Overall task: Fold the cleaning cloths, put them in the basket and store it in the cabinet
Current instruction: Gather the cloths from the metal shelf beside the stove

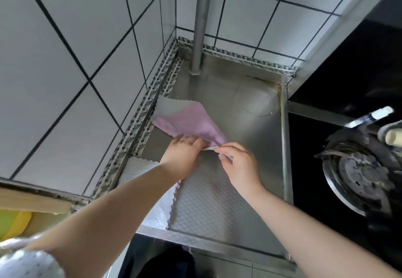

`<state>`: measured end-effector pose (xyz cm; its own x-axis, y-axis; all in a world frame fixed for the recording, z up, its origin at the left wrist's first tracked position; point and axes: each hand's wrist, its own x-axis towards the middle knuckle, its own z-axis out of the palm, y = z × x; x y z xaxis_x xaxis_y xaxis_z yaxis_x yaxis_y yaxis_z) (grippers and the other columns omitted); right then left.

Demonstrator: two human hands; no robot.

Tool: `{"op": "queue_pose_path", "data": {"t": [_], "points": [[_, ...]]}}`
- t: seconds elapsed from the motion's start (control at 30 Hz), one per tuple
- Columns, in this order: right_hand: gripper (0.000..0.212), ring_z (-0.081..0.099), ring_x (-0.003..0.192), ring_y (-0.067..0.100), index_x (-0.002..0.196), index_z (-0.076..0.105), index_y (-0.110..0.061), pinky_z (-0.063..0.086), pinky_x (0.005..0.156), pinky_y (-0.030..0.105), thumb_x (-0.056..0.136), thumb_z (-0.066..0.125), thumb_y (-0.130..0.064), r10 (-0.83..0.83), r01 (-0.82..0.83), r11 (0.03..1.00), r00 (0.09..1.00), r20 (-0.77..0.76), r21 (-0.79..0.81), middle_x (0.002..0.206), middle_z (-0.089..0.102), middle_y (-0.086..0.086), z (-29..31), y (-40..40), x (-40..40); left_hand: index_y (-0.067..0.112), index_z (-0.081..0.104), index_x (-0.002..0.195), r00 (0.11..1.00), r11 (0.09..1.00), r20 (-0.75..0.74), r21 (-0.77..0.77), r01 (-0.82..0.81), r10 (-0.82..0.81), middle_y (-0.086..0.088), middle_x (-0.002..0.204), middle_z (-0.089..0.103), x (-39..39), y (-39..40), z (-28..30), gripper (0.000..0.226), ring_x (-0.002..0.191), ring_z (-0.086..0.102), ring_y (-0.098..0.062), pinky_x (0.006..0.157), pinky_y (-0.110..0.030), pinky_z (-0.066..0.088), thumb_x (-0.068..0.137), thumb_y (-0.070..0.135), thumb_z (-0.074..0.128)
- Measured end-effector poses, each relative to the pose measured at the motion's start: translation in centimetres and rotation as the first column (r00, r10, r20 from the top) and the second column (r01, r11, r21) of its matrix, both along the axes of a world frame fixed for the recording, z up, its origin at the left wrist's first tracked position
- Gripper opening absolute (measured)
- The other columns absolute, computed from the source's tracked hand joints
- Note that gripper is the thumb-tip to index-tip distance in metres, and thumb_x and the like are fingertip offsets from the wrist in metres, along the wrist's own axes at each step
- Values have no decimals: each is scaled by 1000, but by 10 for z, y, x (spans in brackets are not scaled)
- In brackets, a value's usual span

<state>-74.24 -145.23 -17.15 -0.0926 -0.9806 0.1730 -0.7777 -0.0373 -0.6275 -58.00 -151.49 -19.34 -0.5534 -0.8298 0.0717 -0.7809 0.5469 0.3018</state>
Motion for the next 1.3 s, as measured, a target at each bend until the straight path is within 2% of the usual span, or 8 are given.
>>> {"op": "queue_pose_path", "data": {"t": [0.1,0.2,0.33,0.43,0.7,0.9,1.07,1.3], "points": [[23,61,79,16,86,76,-14,44,74,24,75,62,0,-20,21,998,1000,12,-57,87,70,0,25,-3,-11,19,71,91,996,998,-80,-37,41,-44,-3,89,70,-8,-7,23,21,74,66,-30,68,-34,51,75,22,58],[25,63,83,20,87,75,-14,42,74,19,77,62,5,-6,6,998,1000,-9,-59,88,69,1,47,-4,-23,14,68,98,990,999,-142,-37,-21,16,-8,101,66,-17,-14,45,16,91,61,-32,73,-35,43,86,18,58],[30,54,100,17,109,65,-15,28,76,12,86,53,0,3,-5,1000,996,-91,-26,100,65,-3,86,-11,-50,10,63,90,968,991,-248,-118,-64,33,-10,87,66,-27,-25,79,14,84,61,-34,71,-39,46,85,18,52],[32,51,103,16,120,58,-15,25,77,12,90,49,-4,43,-58,995,983,-176,-79,102,62,-3,118,-20,-69,13,59,101,965,995,-261,-86,-55,31,-5,97,64,-35,-30,111,14,89,58,-29,73,-39,47,93,20,50],[16,59,96,18,104,65,-17,45,81,31,91,56,-23,67,-129,974,950,-306,-187,104,64,-3,192,-37,-106,14,49,104,983,967,-185,-250,-46,-1,-3,88,56,-47,-39,197,17,76,55,-27,63,-34,42,98,28,41],[19,64,81,25,99,61,-19,53,69,38,92,54,-36,36,-103,977,943,-331,-189,93,70,4,228,-40,-134,16,52,100,986,929,-86,-356,104,-144,4,80,53,-46,-50,243,38,66,53,-19,59,-30,43,92,51,39],[20,56,58,27,85,60,-20,40,51,33,87,61,-40,57,-131,968,946,-320,-215,63,60,8,245,-39,-160,21,60,90,975,939,-9,-269,212,-223,12,73,49,-47,-56,266,42,66,48,-8,61,-24,42,81,61,51],[9,53,79,-4,86,66,-22,39,70,13,82,71,-29,212,-233,971,945,-247,-56,81,59,-18,245,-48,-187,24,61,95,996,998,90,-61,25,-20,12,87,51,-46,-66,260,8,85,51,-9,77,-19,42,89,28,61]]}}
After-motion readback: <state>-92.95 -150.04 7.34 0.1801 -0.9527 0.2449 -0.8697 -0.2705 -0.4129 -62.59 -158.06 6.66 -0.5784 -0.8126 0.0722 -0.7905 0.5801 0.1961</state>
